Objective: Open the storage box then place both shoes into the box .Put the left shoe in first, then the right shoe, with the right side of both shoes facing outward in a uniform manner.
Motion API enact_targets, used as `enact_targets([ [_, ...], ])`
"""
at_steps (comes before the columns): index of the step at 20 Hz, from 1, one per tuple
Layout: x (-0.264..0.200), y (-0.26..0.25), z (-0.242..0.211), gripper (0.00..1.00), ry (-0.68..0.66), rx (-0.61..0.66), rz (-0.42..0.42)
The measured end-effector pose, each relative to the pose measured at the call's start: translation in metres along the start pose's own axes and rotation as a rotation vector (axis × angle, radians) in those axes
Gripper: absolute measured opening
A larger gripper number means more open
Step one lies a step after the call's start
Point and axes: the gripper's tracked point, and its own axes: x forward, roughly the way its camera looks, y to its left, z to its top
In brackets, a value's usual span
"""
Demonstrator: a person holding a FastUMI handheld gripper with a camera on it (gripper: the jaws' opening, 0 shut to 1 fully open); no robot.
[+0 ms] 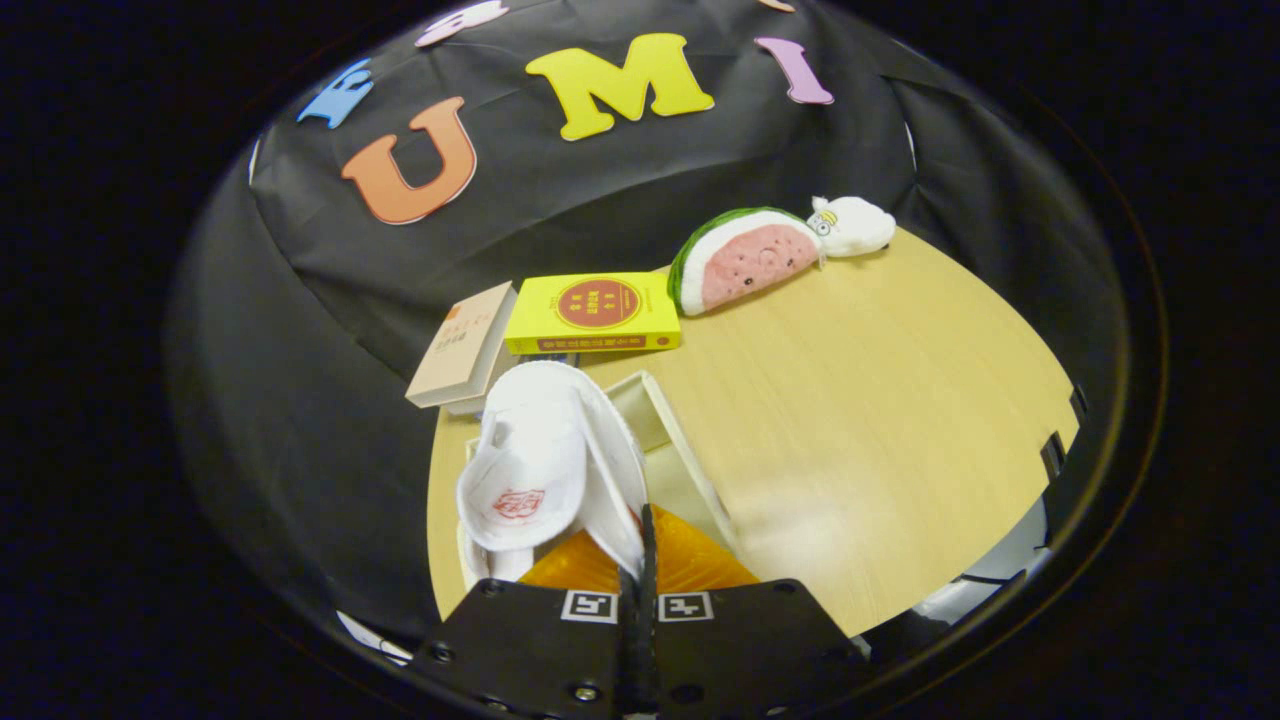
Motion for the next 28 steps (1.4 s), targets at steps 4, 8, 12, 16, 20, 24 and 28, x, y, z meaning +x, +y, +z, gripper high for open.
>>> enact_targets([
  [4,0.018,-0.007,0.0,0.0,-0.077,-0.064,-0.043],
  [8,0.031,-0.019,-0.01,0.0,-0.086,-0.052,-0.084],
  [12,0.042,-0.021,-0.02,0.0,-0.083,-0.073,-0.095],
  [16,0.048,-0.026,-0.024,0.0,-0.089,-0.053,-0.124],
  [20,0.053,-0.023,-0.033,0.0,-0.077,-0.047,-0.117],
  [24,0.051,-0.017,-0.04,0.12,-0.07,-0.051,-0.071],
  [28,0.029,-0.006,-0.032,0.46,-0.136,-0.132,-0.007],
])
